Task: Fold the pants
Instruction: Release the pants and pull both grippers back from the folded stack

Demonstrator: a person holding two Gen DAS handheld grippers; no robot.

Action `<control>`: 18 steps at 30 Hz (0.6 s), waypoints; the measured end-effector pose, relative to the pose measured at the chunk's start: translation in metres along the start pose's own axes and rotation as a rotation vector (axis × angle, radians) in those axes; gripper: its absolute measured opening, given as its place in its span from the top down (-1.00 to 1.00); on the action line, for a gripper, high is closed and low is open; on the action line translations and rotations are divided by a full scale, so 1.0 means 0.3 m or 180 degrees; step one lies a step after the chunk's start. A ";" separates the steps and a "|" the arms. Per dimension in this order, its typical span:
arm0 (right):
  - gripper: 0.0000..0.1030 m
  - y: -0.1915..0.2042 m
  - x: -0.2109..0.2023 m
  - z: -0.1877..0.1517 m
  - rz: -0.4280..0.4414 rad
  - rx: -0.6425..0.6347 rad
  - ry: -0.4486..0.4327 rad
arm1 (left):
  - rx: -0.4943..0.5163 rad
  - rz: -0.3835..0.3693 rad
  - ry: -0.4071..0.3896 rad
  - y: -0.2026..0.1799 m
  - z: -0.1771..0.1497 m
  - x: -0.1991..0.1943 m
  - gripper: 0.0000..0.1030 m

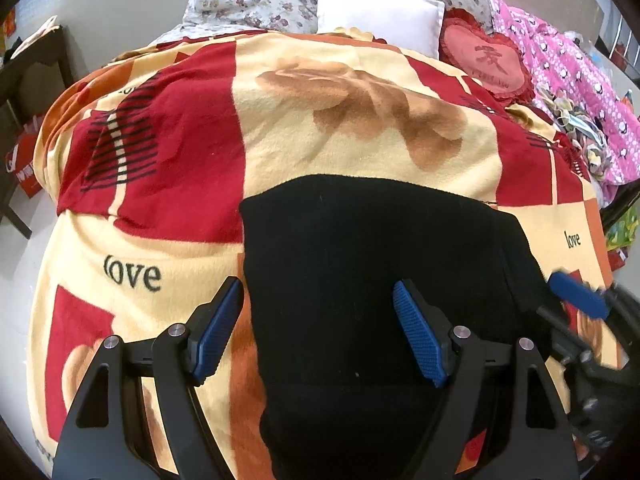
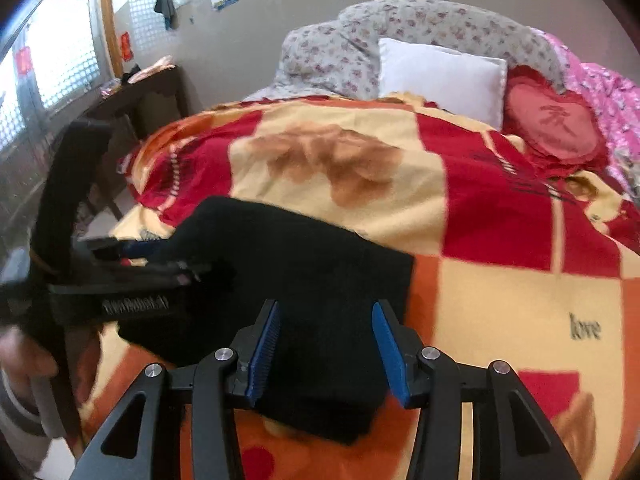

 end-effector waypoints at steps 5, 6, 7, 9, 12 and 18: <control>0.05 0.010 0.024 -0.025 -0.0082 0.0017 -0.0016 | -0.0004 0.0043 -0.0064 -0.003 -0.025 -0.025 -0.53; 0.05 0.009 0.016 -0.023 -0.0077 0.0026 -0.0020 | 0.0000 0.0053 -0.0080 -0.003 -0.032 -0.036 -0.52; 0.05 0.008 -0.006 -0.020 -0.0050 0.0078 -0.0052 | 0.0003 0.0065 -0.0102 -0.002 -0.037 -0.046 -0.52; 0.05 0.009 -0.042 -0.015 -0.0004 0.0143 -0.0149 | 0.0013 0.0113 -0.0178 0.002 -0.048 -0.077 -0.52; 0.05 0.017 -0.089 -0.007 -0.0077 0.0190 -0.0237 | 0.0022 0.0175 -0.0267 0.010 -0.068 -0.123 -0.52; 0.05 0.039 -0.167 0.009 -0.0106 0.0274 -0.0359 | 0.0077 0.0306 -0.0509 0.019 -0.113 -0.225 -0.52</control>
Point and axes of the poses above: each gripper's, at about its wrist camera, not at the fingertips, and x roughly the way its jaws point, y to its left, z to its top, the point moved 6 cm from there along x, roughly the way its jaws point, and after that the axes turned 13 degrees about -x, right-handed, at the moved point
